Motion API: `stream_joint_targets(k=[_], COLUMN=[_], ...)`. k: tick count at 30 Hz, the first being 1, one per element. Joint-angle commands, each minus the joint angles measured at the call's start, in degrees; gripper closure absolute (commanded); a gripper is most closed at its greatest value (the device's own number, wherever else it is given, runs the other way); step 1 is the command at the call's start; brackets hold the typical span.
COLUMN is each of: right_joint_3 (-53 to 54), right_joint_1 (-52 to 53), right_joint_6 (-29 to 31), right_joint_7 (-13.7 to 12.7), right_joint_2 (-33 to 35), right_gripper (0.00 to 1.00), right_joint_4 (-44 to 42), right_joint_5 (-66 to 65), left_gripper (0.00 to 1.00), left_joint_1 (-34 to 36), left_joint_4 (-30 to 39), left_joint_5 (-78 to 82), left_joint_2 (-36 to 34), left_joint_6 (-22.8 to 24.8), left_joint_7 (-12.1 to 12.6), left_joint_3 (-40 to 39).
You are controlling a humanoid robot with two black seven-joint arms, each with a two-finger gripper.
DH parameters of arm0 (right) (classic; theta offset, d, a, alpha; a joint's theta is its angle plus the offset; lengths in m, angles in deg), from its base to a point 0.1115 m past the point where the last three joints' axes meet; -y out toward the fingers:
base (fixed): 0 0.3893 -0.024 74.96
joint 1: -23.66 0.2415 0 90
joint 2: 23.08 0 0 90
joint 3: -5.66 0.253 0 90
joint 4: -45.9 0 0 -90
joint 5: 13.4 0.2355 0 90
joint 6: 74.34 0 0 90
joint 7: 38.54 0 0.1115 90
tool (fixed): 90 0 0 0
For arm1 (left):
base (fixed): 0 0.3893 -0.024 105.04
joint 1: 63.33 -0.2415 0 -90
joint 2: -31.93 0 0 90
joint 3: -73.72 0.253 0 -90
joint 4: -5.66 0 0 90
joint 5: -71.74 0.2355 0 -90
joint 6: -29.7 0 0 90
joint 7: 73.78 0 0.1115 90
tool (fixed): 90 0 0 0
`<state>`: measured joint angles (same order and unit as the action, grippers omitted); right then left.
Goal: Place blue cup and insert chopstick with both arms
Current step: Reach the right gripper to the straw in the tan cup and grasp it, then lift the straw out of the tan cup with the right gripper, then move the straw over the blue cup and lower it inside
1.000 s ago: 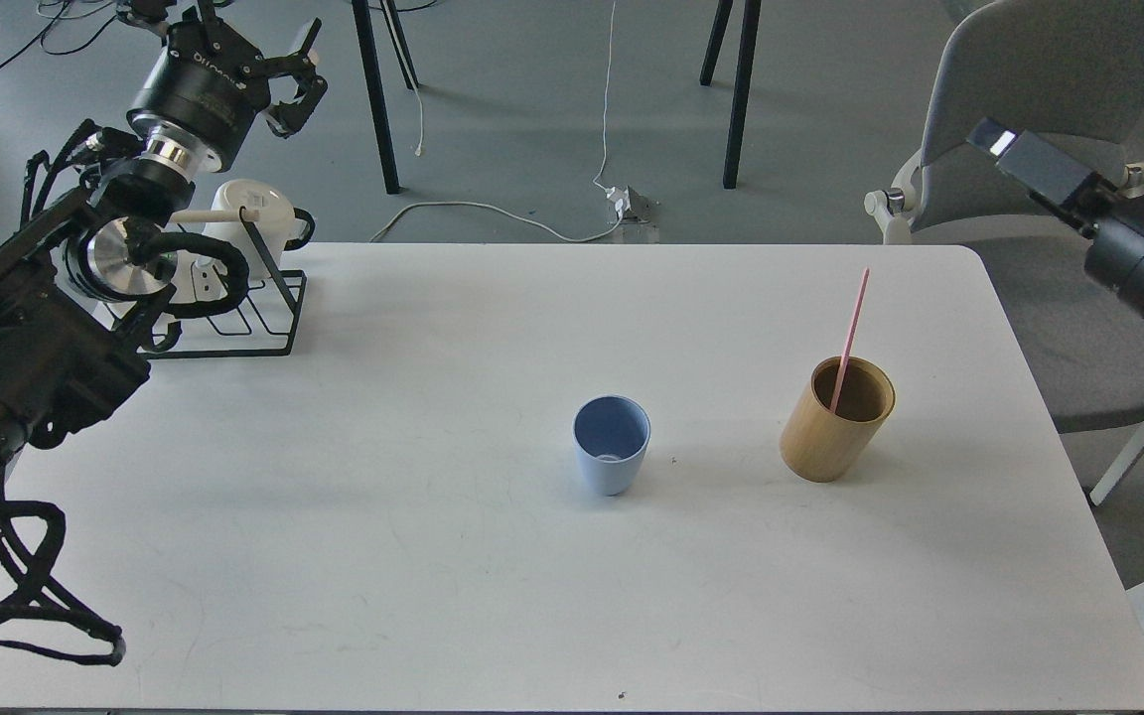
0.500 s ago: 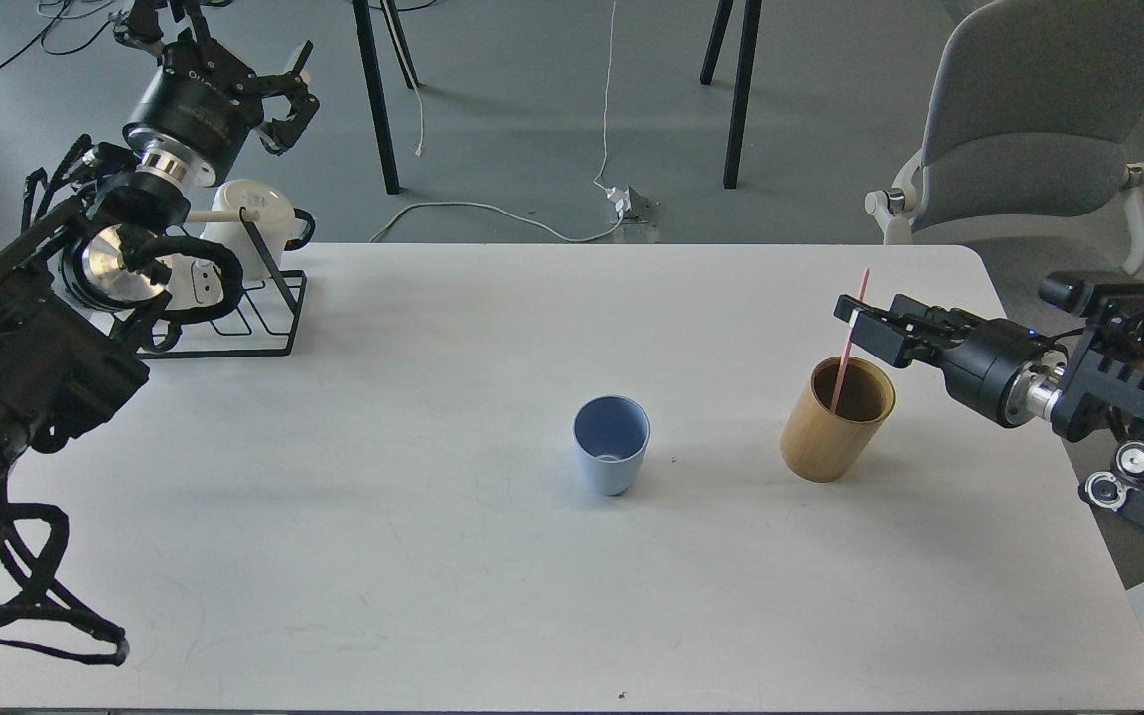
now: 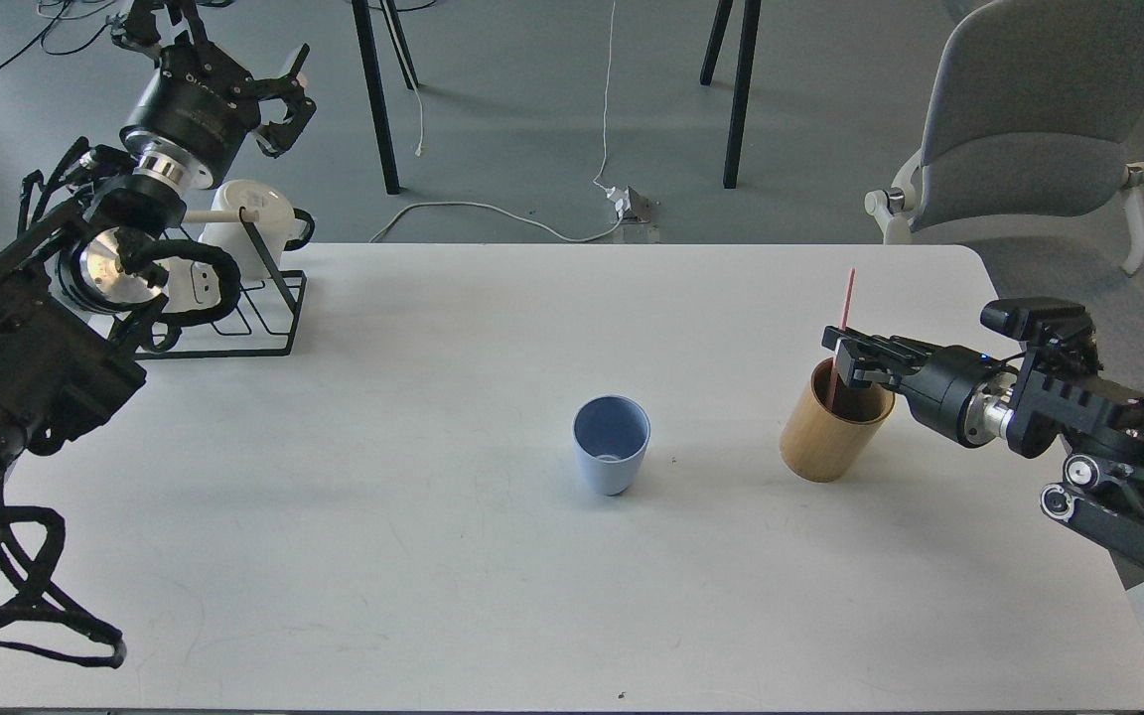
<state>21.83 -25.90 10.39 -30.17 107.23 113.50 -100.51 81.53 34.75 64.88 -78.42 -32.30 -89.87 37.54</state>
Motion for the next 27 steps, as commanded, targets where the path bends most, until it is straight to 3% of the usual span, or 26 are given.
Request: stream_joint_targets(k=[1, 12, 16, 21, 27], right_joint_3=[-0.5, 5.3, 9.3, 10.8, 6.9], right_joint_1=[0.3, 5.5, 9.4, 15.7, 15.6], right_joint_6=[-0.1, 0.2, 1.0, 2.5, 2.5], right_joint_7=[0.1, 0.0, -0.2, -1.3, -2.3], right_joint_2=[0.6, 15.5, 17.1, 13.8, -0.4], right_gripper=[1.0, 1.0, 1.0, 1.0, 1.0], right_joint_4=[0.5, 14.9, 16.9, 16.8, 15.7], right_joint_5=[-1.7, 0.8, 4.2, 9.9, 9.5], left_gripper=[0.01, 0.01, 0.01, 0.01, 0.01], left_joint_1=[0.1, 0.2, 0.2, 0.2, 0.3], left_joint_4=[0.0, 0.1, 0.1, 0.1, 0.1], left_joint_5=[0.1, 0.0, 0.0, 0.0, 0.0], left_joint_2=[0.0, -1.1, -1.1, -1.1, -1.2], left_joint_6=[0.0, 0.0, 0.0, 0.0, 0.0], left_joint_7=[-0.1, 0.0, 0.0, -0.1, 0.3], left_joint_3=[0.1, -0.1, -0.1, -0.3, -0.3])
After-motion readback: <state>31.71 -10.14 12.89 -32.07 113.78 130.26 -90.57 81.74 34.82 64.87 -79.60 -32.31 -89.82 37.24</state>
